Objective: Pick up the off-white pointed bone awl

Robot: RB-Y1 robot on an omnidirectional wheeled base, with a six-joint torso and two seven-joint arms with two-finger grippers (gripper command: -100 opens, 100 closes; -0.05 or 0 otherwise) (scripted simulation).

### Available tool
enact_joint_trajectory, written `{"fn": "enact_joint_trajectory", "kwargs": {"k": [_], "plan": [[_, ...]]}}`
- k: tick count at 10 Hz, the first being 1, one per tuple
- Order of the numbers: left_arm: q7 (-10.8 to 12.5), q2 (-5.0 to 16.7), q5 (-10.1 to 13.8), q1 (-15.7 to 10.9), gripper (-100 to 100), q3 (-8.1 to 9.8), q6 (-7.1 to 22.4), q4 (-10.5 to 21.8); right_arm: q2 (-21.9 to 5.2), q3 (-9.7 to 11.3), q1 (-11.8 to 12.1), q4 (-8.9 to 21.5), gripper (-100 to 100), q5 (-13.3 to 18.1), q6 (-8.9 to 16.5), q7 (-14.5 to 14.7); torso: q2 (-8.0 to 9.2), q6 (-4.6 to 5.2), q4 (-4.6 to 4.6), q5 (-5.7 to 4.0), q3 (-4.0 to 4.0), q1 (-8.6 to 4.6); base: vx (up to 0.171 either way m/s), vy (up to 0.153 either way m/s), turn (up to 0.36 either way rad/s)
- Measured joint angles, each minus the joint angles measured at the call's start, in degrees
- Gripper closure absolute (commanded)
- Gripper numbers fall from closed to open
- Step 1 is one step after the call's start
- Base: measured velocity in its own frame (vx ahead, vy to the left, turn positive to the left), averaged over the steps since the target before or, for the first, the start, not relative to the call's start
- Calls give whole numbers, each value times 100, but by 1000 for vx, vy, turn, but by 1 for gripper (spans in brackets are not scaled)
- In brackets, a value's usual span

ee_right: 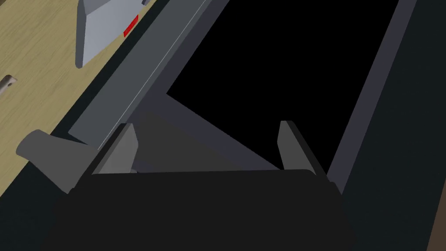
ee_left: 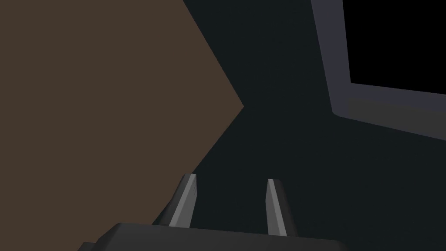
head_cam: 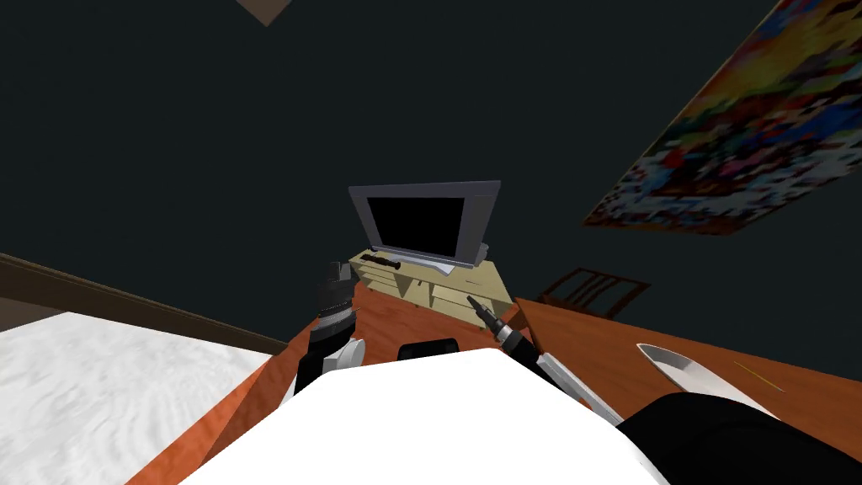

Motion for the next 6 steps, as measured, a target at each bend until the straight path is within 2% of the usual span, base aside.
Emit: {"fn": "enact_joint_trajectory", "kwargs": {"k": [1, 3, 4, 5, 6], "plan": [[0, 0, 0, 1, 0, 1, 0, 0, -70, 30, 45, 131, -100, 79, 2, -13, 0, 5, 0, 0, 0, -1, 25, 2, 343], [0, 0, 0, 1, 0, 1, 0, 0, -279, 150, 97, 409, -100, 301, -25, -42, -4, 6, -1, -1, -3, -3, 28, -4, 199], [0, 0, 0, 0, 0, 0, 0, 0, -420, 262, 107, 506, -100, 458, 42, -82, -7, 1, -2, 0, -4, -2, 32, -7, 156], [0, 0, 0, 1, 0, 1, 0, 0, -429, 338, 62, 729, -100, 556, 31, -71, -7, 6, -2, -1, -4, -3, 35, -3, 378], [0, 0, 0, 0, 0, 0, 0, 0, -563, 414, 62, 966, -100, 695, -8, -86, -9, -1, -2, 0, -5, -4, 53, -20, 394]]}}
